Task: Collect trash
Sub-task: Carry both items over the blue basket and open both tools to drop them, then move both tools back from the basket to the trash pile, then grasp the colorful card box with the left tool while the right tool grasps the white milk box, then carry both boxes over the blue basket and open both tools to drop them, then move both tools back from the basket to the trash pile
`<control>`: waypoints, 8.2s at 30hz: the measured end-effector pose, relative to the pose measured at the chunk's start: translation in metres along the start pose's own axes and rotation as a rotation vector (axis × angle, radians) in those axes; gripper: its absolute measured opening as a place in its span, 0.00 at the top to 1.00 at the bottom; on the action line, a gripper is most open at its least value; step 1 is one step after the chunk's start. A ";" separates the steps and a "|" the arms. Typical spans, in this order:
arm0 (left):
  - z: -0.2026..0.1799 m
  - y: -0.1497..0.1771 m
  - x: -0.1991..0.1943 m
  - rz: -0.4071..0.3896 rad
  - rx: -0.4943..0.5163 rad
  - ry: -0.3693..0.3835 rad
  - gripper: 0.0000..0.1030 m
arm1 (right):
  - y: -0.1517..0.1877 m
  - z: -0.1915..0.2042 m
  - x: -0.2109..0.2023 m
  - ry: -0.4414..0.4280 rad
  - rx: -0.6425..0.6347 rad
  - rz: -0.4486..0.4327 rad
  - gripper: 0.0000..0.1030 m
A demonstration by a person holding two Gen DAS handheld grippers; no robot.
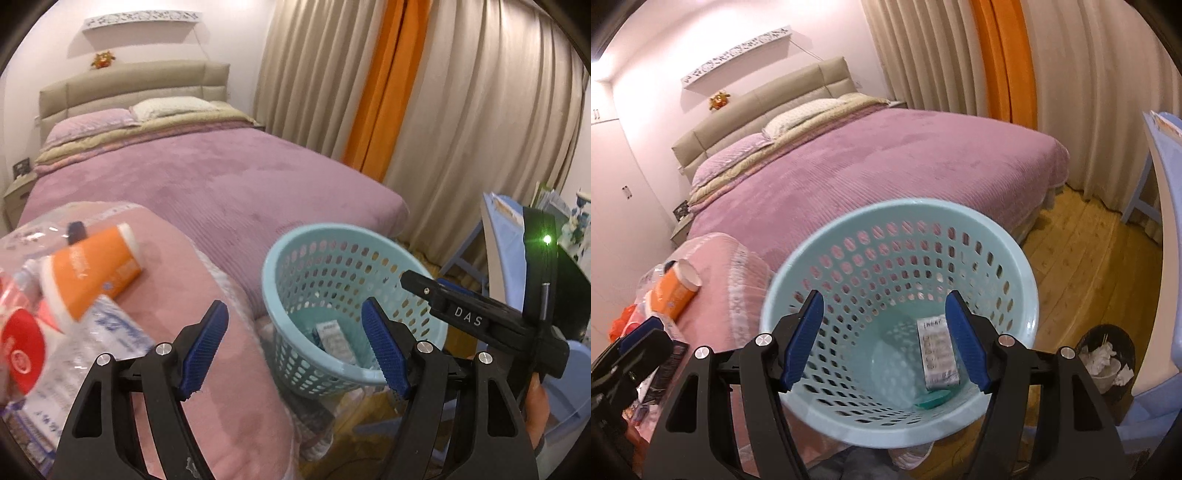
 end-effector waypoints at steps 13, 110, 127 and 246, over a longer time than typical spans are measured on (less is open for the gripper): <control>0.055 -0.001 -0.099 -0.148 -0.079 -0.099 0.26 | -0.006 0.093 -0.057 -0.151 -0.159 -0.111 0.37; 0.190 0.144 -0.167 0.092 -0.331 -0.516 0.43 | 0.160 0.321 -0.015 -0.627 -1.041 0.270 0.24; 0.163 0.134 -0.163 0.067 -0.268 -0.519 0.43 | 0.155 0.286 -0.022 -0.573 -0.857 0.259 0.45; 0.261 0.103 -0.174 0.044 -0.556 -0.397 0.17 | 0.094 0.316 0.040 -0.471 -0.417 0.282 0.60</control>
Point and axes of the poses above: each gripper's, at about its wrist camera, not at the fingertips, and x roughly the way its jaws point, z to its left, y to its underside, the point moved 4 cm from there along x, roughly the way its jaws point
